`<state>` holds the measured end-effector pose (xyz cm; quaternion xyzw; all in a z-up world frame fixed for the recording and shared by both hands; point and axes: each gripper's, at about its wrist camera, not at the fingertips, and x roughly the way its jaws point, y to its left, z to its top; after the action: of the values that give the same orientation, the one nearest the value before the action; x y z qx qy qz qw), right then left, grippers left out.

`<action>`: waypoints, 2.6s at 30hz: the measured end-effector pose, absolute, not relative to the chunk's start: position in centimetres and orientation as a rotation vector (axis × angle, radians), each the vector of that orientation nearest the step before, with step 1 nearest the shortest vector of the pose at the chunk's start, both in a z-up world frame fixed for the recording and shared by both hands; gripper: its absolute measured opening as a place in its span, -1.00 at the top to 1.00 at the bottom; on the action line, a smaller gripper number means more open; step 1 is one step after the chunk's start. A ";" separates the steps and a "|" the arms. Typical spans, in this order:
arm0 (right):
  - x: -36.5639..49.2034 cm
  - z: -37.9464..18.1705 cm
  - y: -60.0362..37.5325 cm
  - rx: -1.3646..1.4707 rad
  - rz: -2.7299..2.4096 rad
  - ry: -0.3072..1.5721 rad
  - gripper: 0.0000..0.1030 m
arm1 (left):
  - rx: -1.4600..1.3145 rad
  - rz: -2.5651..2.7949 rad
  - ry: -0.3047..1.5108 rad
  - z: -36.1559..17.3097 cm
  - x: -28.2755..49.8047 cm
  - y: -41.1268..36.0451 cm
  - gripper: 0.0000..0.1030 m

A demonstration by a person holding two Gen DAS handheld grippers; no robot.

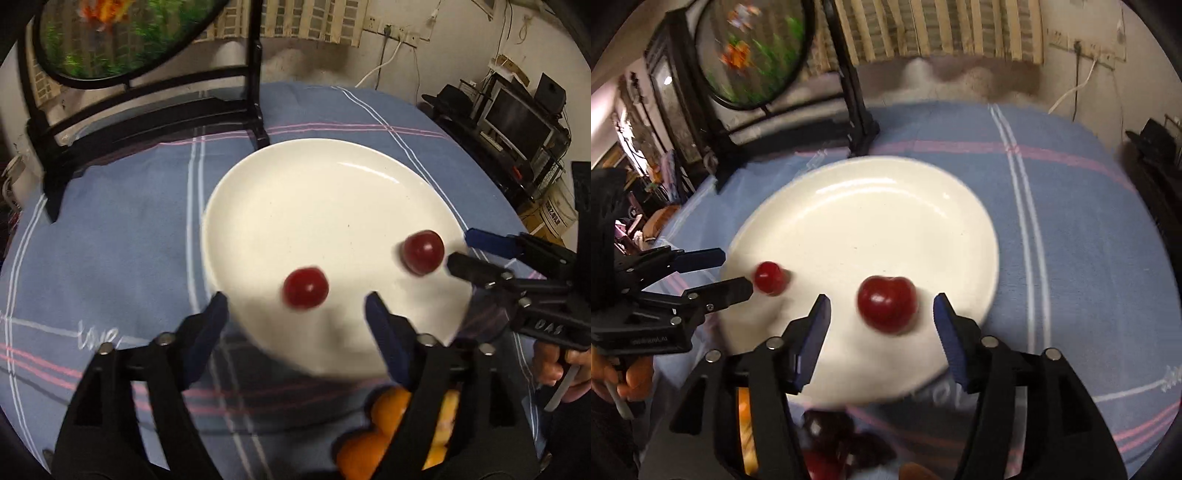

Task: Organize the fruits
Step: 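Carry both red cherries to the white plate and release them, then grasp the brown mangosteen with the left tool while the right tool grasps a dark plum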

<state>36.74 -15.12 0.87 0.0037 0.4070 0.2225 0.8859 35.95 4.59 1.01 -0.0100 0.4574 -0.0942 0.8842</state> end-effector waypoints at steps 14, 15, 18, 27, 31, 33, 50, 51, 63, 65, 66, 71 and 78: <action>23.7 -1.5 -19.0 -0.067 0.594 0.850 -0.14 | -0.134 -0.255 0.896 -1.0 23.1 8.5 -0.72; 23.4 -1.6 -19.0 -0.077 0.594 0.856 -0.14 | -0.139 -0.250 0.896 -1.1 22.7 8.5 -0.72; 23.0 -1.9 -19.3 -0.081 0.601 0.873 -0.14 | -0.135 -0.230 0.874 -1.1 22.1 8.6 -0.73; 22.3 -3.6 -17.8 -0.206 0.597 0.912 -0.13 | -0.160 -0.201 0.890 -1.8 22.0 9.6 -0.77; 22.2 -3.7 -17.0 -0.237 0.597 0.888 -0.03 | -0.162 -0.205 0.892 -1.9 22.1 9.6 -0.77; 22.4 -3.5 -17.0 -0.236 0.607 0.886 0.10 | -0.163 -0.207 0.896 -1.9 22.0 9.6 -0.77; 23.5 -4.5 -15.7 -0.295 0.591 0.917 0.36 | -0.142 -0.192 0.880 -1.7 21.7 9.9 -0.77; 23.5 -4.4 -15.9 -0.285 0.593 0.918 0.37 | -0.130 -0.197 0.881 -1.7 21.7 9.7 -0.77; 24.0 -4.3 -17.4 -0.173 0.583 0.938 0.37 | -0.049 -0.302 0.936 -3.3 21.9 6.5 -0.52; 24.0 -4.2 -17.4 -0.171 0.587 0.938 0.37 | -0.062 -0.303 0.949 -3.6 22.2 6.4 -0.43; 24.0 -4.2 -17.4 -0.171 0.587 0.938 0.37 | -0.064 -0.300 0.955 -3.8 22.4 6.4 -0.41; 23.9 -4.2 -17.6 -0.166 0.584 0.943 0.37 | -0.042 -0.264 0.971 -4.4 22.7 5.9 -0.23; 23.9 -4.2 -17.6 -0.168 0.580 0.943 0.37 | 0.014 -0.222 0.967 -4.4 22.5 4.5 0.03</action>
<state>23.91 -17.58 -4.21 -0.0798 0.4473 0.2752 0.8472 22.49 4.54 -4.44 0.0065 0.4637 -0.1067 0.8795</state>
